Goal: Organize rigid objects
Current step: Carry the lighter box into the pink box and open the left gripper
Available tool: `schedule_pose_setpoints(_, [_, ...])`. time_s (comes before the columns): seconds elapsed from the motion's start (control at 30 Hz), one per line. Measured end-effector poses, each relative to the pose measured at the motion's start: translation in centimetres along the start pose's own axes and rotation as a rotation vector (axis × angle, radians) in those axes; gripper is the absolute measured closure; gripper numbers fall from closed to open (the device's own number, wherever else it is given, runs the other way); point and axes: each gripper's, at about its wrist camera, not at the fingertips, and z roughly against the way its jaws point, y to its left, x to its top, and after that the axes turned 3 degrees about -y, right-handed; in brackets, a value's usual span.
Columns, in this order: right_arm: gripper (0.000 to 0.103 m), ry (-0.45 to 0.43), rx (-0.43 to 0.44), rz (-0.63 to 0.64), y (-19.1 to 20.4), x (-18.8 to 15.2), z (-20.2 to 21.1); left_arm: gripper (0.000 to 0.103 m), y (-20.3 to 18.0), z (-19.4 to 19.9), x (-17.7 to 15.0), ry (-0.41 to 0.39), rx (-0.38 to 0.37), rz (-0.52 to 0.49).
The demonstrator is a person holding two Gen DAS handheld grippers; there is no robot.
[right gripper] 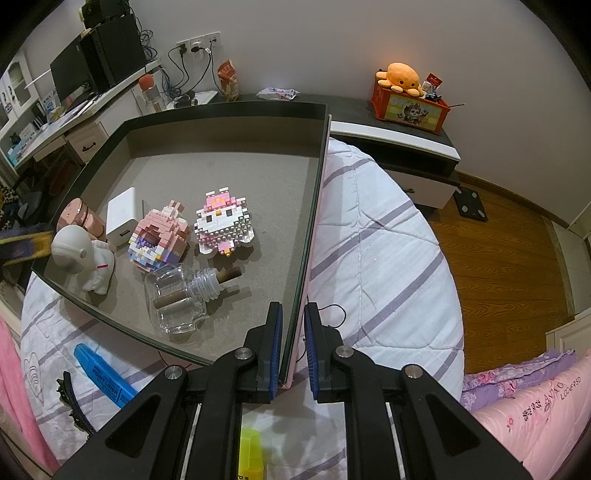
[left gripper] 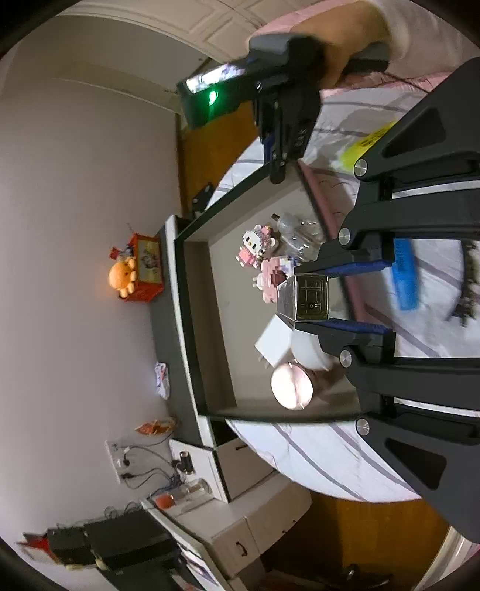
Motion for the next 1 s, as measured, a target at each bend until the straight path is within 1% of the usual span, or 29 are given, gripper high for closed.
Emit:
schedule_pose_setpoints(0.13, [0.091,0.001,0.001,0.000,0.1,0.0,0.0,0.083,-0.6,-3.1,0.1,0.058,-0.003,-0.001])
schedule_pose_setpoints(0.33, [0.091,0.005,-0.004,0.006,0.2,-0.2,-0.1,0.083,-0.9,-6.0,-0.5,0.114,-0.004,0.004])
schedule_pose_setpoints(0.47, [0.091,0.007,-0.007,0.010,0.2,-0.4,-0.1,0.083,-1.0,-6.9,-1.0,0.130,-0.013,0.006])
schedule_pose_setpoints(0.6, [0.091,0.007,-0.008,0.011,0.3,-0.5,-0.1,0.082,-0.7,-8.0,-1.4,0.160,0.007,0.009])
schedule_pose_setpoints(0.67, [0.091,0.007,-0.008,0.009,0.3,-0.5,-0.1,0.082,-0.4,-8.2,-1.6,0.158,0.004,0.023])
schedule_pose_setpoints(0.77, [0.091,0.007,-0.009,0.010,0.3,-0.4,-0.1,0.081,-0.3,-8.3,-1.7,0.152,0.022,0.030])
schedule_pose_setpoints(0.83, [0.091,0.009,-0.011,0.012,0.3,-0.4,-0.1,0.074,-0.2,-8.2,-1.8,0.153,0.026,0.037])
schedule_pose_setpoints(0.87, [0.091,0.011,-0.014,0.013,0.3,-0.3,-0.1,0.062,-0.1,-7.9,-1.8,0.146,0.014,0.048])
schedule_pose_setpoints(0.9, [0.091,0.012,-0.016,0.015,0.3,-0.3,-0.1,0.046,0.0,-7.5,-1.8,0.137,0.001,0.058])
schedule_pose_setpoints(0.97, [0.091,0.015,-0.026,0.023,0.4,-0.3,0.0,0.034,-0.1,-6.5,-1.9,0.105,0.005,0.054])
schedule_pose_setpoints(1.0, [0.091,0.016,-0.029,0.024,0.5,-0.3,0.0,0.034,-0.1,-6.0,-1.9,0.092,0.008,0.048])
